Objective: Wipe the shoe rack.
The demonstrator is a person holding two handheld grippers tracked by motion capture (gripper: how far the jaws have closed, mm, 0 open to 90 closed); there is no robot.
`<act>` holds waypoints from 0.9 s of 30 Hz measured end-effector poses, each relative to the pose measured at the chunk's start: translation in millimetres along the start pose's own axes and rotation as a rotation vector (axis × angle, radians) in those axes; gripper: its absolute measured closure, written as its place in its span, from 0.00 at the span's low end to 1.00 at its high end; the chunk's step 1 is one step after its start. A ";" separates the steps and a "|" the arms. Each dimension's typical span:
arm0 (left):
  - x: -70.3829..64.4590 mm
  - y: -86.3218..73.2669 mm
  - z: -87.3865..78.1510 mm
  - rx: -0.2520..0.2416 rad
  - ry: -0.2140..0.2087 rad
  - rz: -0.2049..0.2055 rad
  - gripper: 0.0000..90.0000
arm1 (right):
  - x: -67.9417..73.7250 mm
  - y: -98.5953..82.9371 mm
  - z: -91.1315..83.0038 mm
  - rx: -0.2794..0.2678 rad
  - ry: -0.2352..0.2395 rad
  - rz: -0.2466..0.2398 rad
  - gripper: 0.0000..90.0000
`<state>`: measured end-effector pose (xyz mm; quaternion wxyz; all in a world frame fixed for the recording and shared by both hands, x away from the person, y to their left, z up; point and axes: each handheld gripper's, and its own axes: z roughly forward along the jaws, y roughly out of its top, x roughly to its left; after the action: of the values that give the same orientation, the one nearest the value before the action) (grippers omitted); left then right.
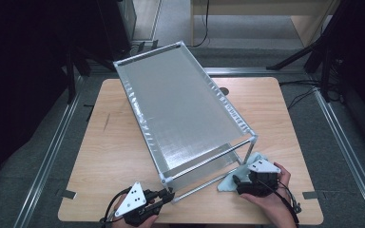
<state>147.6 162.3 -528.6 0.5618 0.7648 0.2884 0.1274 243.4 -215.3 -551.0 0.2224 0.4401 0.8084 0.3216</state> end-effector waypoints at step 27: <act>-2.1 2.5 5.3 -0.003 -0.024 -0.006 0.70 | -23.2 45.2 -89.8 -0.451 -0.014 0.134 0.83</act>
<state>149.5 156.3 -527.8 0.5669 0.7644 0.2839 0.1172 223.3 -245.9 -454.5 0.2987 0.4339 0.6836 0.5051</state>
